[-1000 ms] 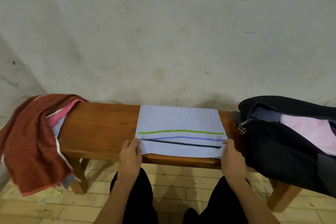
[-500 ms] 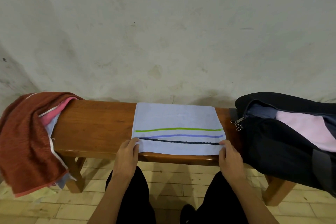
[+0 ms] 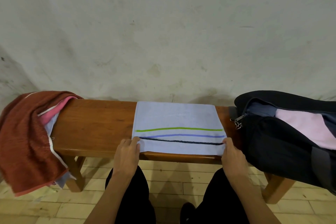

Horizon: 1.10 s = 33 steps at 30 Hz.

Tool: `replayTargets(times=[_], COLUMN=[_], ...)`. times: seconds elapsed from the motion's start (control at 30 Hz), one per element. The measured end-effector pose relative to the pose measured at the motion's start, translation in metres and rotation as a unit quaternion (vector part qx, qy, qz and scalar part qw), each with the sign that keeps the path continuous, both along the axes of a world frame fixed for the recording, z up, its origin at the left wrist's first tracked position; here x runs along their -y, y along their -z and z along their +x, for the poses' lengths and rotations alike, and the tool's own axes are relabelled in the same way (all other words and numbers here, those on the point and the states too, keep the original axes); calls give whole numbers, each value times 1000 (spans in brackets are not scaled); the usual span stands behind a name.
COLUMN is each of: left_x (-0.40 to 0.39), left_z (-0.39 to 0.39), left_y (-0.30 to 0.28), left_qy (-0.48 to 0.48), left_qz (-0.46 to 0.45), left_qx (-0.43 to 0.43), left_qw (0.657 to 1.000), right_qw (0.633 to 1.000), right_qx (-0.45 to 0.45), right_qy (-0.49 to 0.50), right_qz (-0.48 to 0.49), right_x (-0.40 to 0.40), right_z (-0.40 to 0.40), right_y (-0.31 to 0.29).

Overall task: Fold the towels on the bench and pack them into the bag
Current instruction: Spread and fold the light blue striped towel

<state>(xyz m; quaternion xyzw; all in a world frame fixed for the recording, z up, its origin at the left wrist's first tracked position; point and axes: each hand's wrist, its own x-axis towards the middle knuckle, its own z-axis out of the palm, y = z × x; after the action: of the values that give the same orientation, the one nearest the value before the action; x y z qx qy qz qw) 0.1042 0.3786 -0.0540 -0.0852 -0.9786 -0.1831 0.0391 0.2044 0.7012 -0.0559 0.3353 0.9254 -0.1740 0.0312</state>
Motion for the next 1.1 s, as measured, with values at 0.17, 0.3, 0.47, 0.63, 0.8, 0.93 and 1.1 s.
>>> replayTargets(times=[0.17, 0.3, 0.47, 0.63, 0.8, 0.93, 1.1], left_x=[0, 4, 6, 3, 3, 2, 1], left_z=[2, 1, -2, -3, -4, -7, -7], left_y=[-2, 5, 6, 7, 6, 7, 8], left_qy=[-1, 21, 28, 22, 10, -9, -23], left_qz=[49, 132, 183, 164, 164, 157, 145], left_qx=[25, 22, 11, 36, 32, 15, 26], left_qw=[998, 991, 983, 986, 986, 987, 989], right_qw=[999, 992, 989, 979, 980, 985, 986], right_qx=[-32, -106, -131, -186, -184, -158, -159], right_qy=[-12, -7, -40, -74, -43, -20, -19], right_qz=[8, -69, -49, -40, -67, -61, -51], right_x=[-1, 0, 0, -2, -9, -10, -11], right_z=[3, 7, 9, 12, 6, -2, -2], right_y=[1, 1, 1, -4, -5, -7, -4])
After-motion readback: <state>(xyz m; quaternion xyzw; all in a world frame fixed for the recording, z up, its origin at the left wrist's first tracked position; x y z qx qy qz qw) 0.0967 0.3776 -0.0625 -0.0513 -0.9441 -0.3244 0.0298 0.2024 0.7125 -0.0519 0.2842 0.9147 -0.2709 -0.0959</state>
